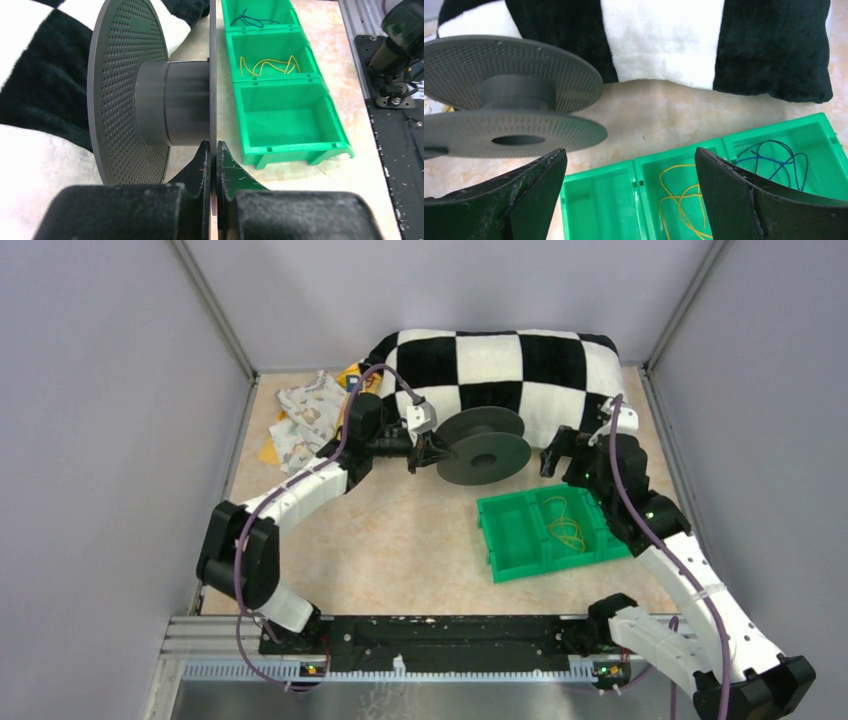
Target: Wrap the cables
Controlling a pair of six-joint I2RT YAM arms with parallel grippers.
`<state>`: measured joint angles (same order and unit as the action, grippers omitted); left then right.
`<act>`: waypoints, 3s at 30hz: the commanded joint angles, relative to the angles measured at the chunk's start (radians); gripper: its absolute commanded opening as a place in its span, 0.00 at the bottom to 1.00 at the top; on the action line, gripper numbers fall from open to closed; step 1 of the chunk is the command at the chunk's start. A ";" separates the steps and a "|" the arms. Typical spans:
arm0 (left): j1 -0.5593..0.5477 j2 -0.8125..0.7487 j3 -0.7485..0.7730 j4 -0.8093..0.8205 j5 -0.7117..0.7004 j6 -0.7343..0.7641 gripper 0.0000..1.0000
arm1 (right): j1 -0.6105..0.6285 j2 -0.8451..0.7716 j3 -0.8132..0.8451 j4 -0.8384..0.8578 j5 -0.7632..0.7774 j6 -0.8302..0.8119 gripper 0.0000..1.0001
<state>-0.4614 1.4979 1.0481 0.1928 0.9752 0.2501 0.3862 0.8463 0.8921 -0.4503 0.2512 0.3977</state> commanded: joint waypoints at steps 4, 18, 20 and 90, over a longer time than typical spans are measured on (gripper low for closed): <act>-0.005 0.139 0.147 0.114 0.076 0.146 0.00 | 0.009 -0.058 0.026 -0.063 0.062 0.002 0.99; -0.060 0.313 0.247 0.121 0.108 0.085 0.29 | 0.009 -0.029 0.017 -0.195 0.219 0.023 0.99; -0.060 0.319 0.257 0.133 0.103 0.052 0.32 | 0.010 -0.019 0.009 -0.213 0.248 0.046 0.99; 0.003 -0.265 0.304 -0.443 -0.488 -0.286 0.99 | -0.185 0.041 0.578 -0.189 -0.842 -0.275 0.00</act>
<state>-0.4603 1.2095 1.2339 -0.3046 0.4522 -0.0750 0.2062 0.9081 1.3792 -0.6197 -0.2619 0.1570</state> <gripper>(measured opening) 0.987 0.009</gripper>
